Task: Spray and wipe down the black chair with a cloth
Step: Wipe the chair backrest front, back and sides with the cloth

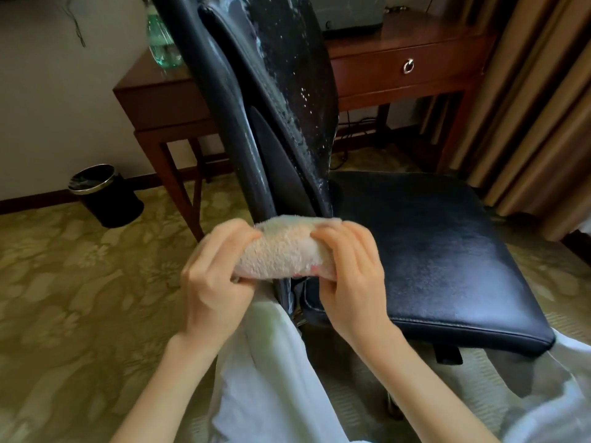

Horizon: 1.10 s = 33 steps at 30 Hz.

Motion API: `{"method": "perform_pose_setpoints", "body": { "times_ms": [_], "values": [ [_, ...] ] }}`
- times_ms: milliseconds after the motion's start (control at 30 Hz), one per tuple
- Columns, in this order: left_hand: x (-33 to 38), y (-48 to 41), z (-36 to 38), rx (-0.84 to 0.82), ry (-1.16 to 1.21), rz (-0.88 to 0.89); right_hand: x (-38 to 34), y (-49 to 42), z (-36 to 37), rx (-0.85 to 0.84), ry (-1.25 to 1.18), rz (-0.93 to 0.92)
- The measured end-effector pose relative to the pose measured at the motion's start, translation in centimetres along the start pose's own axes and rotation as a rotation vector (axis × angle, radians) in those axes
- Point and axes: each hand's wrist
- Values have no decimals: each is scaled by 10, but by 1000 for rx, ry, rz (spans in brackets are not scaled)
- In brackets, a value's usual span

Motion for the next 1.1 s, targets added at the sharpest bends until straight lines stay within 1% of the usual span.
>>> {"method": "perform_pose_setpoints", "body": {
  "times_ms": [67, 167, 300, 467, 633, 767, 867, 967, 1100],
  "values": [
    [6, -19, -11, 69, -27, 45, 0, -25, -3, 41, 23, -63],
    [3, -24, -10, 79, -39, 66, 4, -30, 3, 13, 55, -102],
    [-14, -6, 6, 18, -4, 50, 10, 4, 16, -90, 90, -100],
    [-33, 17, 20, -62, 39, -17, 6, 31, 34, -167, 71, -40],
    [-43, 28, 30, -114, 24, 10, 8, 53, 40, -195, 43, -5],
    [-42, 33, 32, -221, -20, 50, 9, 72, 43, -238, 43, 32],
    [-39, 33, 30, -281, -74, 75, 7, 77, 43, -270, 5, 95],
    [-34, 28, 23, -224, -51, 84, 0, 65, 37, -206, -21, 112],
    [-19, -9, -1, -23, -15, 132, -13, 13, 26, 2, -93, 85]
  ]
}}
Point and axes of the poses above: each hand's wrist, its own y-axis away from the middle knuckle, its own z-axis out of the palm, x = y × z, and after that the axes turned 10 degrees about -z, right-handed
